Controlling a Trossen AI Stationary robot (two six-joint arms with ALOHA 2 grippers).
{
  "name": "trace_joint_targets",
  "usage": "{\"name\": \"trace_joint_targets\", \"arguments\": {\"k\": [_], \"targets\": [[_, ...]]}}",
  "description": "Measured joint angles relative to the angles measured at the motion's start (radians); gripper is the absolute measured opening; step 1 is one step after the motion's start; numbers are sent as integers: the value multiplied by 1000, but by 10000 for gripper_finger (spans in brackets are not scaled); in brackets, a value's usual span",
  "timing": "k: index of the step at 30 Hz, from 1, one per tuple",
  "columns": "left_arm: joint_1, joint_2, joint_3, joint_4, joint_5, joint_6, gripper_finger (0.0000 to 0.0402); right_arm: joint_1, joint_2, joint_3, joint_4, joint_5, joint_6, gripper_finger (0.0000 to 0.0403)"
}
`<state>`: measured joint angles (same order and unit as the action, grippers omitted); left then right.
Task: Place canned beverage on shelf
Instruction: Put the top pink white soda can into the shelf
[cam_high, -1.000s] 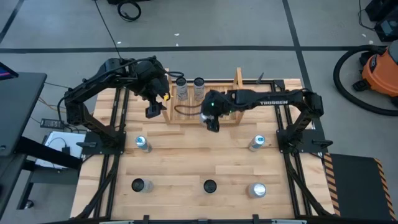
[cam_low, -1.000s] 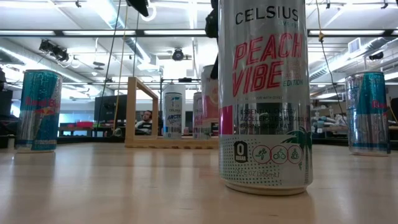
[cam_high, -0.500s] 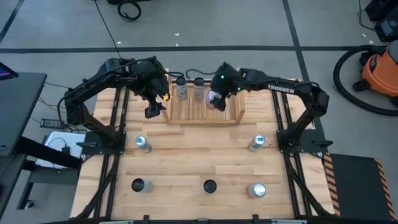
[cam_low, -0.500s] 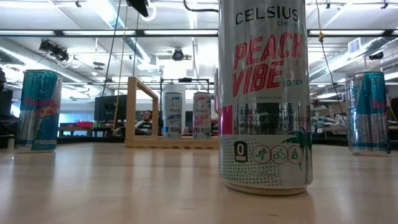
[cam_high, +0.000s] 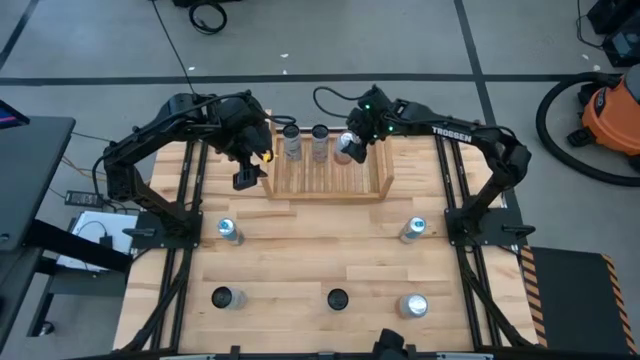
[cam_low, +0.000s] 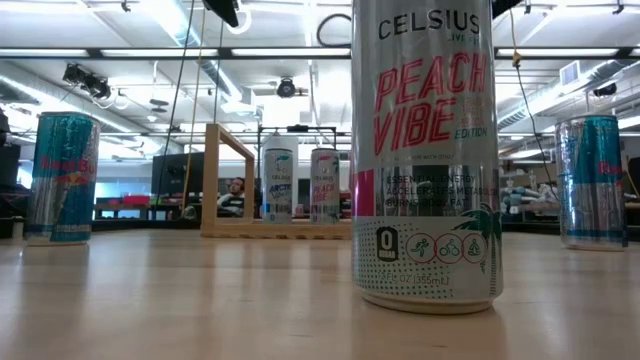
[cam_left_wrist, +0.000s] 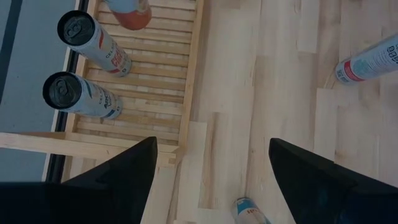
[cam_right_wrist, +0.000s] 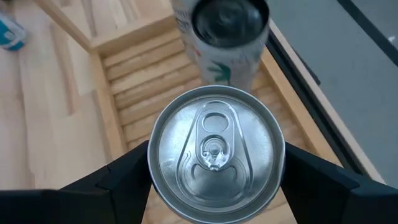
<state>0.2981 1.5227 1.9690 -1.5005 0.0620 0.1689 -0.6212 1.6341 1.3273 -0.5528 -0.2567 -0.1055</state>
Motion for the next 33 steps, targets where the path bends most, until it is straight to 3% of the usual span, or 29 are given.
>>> {"name": "trace_joint_targets", "arguments": {"k": [21, 33], "targets": [[0, 0, 0, 8, 0, 0, 311, -18, 0, -127, 166, 70, 9, 308], [0, 0, 0, 15, 0, 0, 311, -58, 0, -129, 264, 72, 34, 308]]}}
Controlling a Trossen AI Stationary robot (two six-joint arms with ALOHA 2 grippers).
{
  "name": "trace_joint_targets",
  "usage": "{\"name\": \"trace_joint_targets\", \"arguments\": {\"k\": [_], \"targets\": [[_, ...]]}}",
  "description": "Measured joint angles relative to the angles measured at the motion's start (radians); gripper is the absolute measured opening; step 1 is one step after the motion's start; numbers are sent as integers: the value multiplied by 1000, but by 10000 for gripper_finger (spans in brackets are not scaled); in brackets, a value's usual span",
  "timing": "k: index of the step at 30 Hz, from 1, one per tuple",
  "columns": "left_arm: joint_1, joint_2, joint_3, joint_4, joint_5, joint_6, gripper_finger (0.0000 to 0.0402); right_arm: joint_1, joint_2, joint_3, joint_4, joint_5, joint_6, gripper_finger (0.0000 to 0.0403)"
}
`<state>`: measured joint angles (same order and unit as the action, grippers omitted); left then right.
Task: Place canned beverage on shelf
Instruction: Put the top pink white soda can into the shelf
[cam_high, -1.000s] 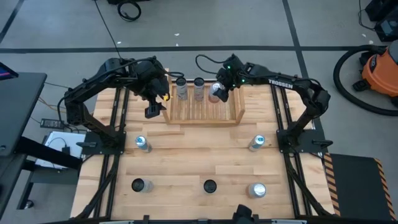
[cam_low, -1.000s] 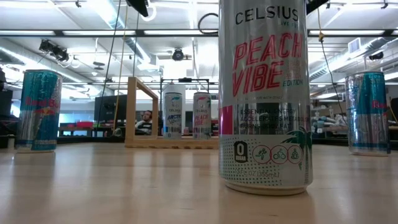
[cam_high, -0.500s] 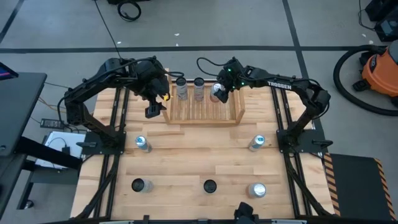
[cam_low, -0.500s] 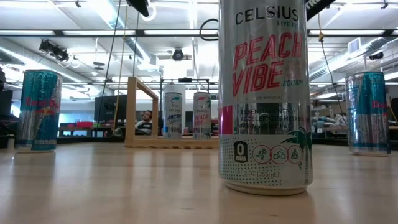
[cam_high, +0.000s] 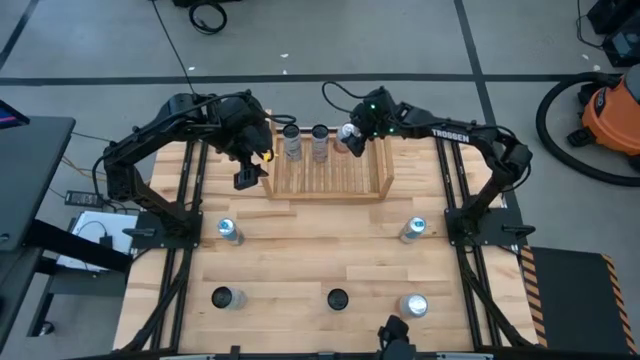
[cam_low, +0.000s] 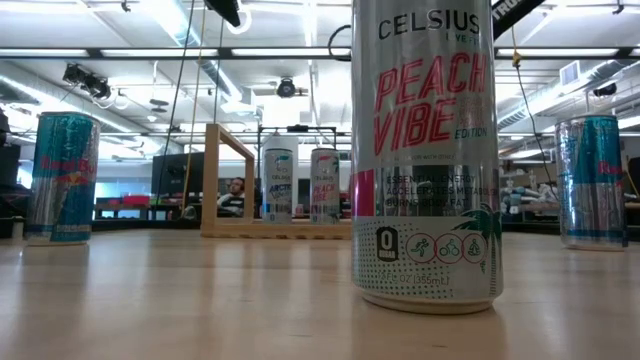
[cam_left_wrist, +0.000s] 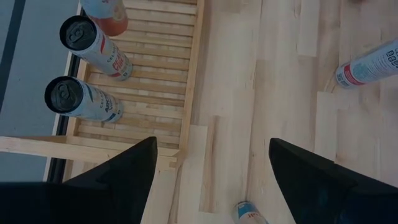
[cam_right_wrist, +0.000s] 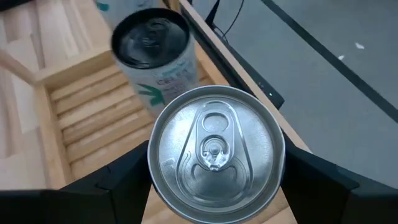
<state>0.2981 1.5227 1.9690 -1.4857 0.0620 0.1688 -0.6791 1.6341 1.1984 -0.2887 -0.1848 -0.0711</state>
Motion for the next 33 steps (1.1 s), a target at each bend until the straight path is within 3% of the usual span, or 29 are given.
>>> {"name": "trace_joint_targets", "arguments": {"k": [15, 33], "targets": [[0, 0, 0, 1, 0, 0, 311, -25, 69, 1, -20, -71, 10, 309], [0, 0, 0, 14, 0, 1, 311, -5, 66, 2, -27, -16, -87, 309]]}}
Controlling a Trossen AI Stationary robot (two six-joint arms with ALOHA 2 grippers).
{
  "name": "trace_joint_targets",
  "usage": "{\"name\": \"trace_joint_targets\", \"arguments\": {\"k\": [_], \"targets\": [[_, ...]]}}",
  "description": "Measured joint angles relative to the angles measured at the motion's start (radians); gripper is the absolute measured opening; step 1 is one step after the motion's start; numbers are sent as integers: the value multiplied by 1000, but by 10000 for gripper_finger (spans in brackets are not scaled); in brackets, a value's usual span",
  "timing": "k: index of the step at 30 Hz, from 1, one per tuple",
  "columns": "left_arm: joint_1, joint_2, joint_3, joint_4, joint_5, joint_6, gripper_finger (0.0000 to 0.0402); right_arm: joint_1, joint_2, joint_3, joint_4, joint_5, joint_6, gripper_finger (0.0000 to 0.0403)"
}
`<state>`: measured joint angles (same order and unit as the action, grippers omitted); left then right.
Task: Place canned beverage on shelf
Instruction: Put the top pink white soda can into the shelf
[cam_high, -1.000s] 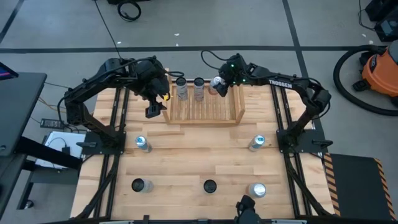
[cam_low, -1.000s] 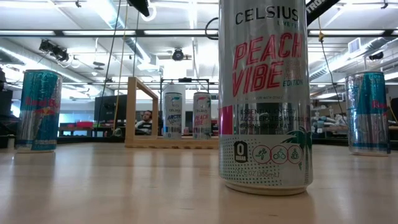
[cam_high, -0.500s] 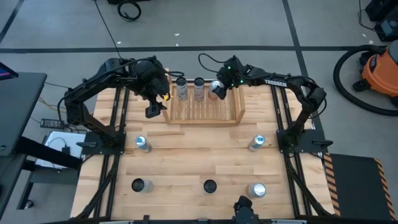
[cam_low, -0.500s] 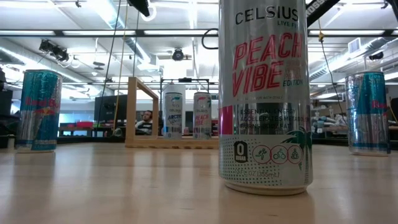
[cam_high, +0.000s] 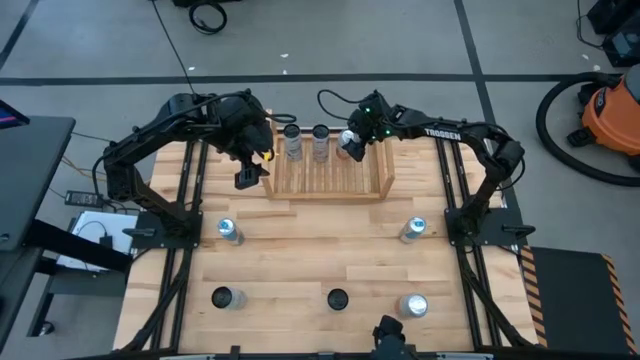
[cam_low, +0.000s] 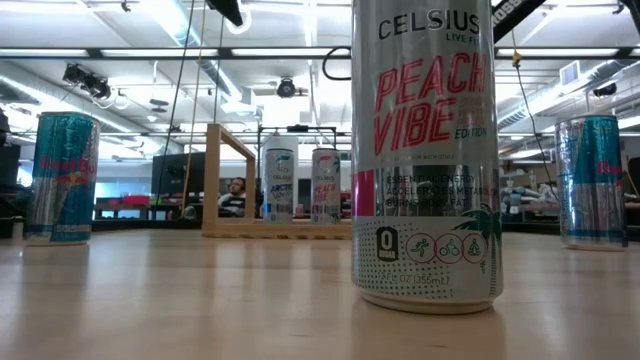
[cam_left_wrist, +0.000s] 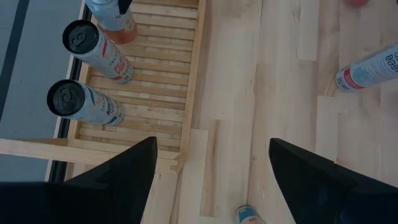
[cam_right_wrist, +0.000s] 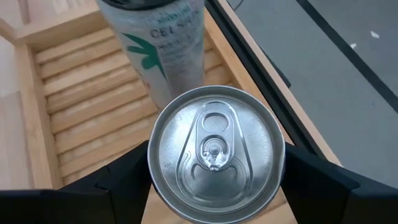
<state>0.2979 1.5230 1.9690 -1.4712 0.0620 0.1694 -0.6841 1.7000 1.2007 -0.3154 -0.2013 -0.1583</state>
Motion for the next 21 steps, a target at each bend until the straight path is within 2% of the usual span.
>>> {"name": "trace_joint_targets", "arguments": {"k": [5, 21], "targets": [[0, 0, 0, 0, 0, 1, 311, 4, 0, 0, 7, -35, -22, 310], [0, 0, 0, 0, 0, 0, 311, 7, 71, 11, 31, -13, -54, 310]]}}
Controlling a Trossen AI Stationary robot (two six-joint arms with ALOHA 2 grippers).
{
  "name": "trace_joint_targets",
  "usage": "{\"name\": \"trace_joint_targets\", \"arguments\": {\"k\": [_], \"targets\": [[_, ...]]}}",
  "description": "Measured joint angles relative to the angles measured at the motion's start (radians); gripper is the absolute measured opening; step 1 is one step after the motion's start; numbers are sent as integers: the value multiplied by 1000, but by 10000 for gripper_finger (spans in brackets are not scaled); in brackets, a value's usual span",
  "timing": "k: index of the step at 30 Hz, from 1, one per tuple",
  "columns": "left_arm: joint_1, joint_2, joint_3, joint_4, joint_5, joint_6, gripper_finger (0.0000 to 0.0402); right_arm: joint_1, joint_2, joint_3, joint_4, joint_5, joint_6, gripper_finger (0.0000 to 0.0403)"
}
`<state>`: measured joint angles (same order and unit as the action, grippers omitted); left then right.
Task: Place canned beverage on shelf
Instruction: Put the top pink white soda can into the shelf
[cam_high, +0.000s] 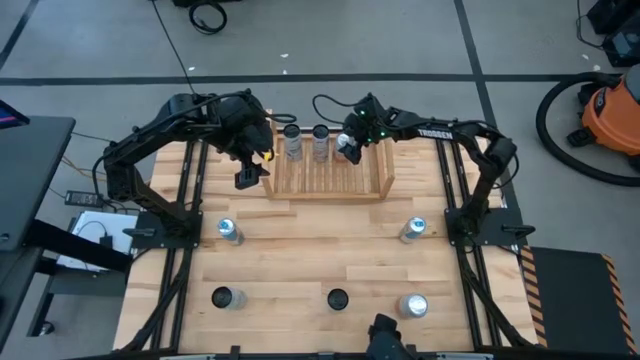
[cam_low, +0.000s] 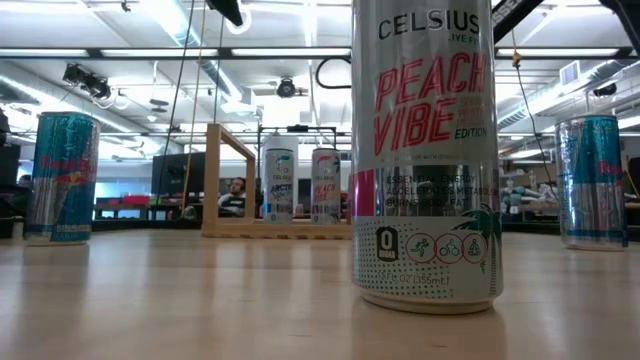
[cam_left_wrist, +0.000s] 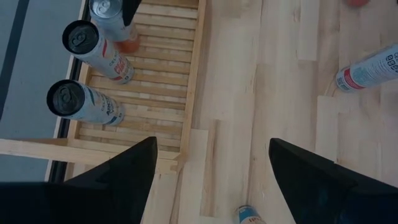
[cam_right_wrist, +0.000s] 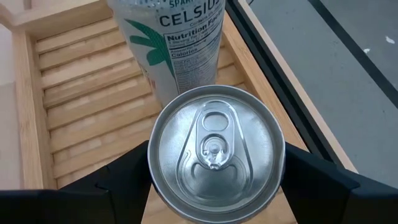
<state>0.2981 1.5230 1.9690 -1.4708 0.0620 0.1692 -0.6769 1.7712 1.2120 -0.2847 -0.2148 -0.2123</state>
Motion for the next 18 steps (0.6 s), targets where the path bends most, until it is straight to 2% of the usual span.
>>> {"name": "trace_joint_targets", "arguments": {"k": [9, 18], "targets": [[0, 0, 0, 0, 0, 1, 311, 0, 4, 39, -74, 5, -25, 312], [0, 0, 0, 0, 0, 1, 311, -5, 4, 42, -85, -17, -44, 346]]}}
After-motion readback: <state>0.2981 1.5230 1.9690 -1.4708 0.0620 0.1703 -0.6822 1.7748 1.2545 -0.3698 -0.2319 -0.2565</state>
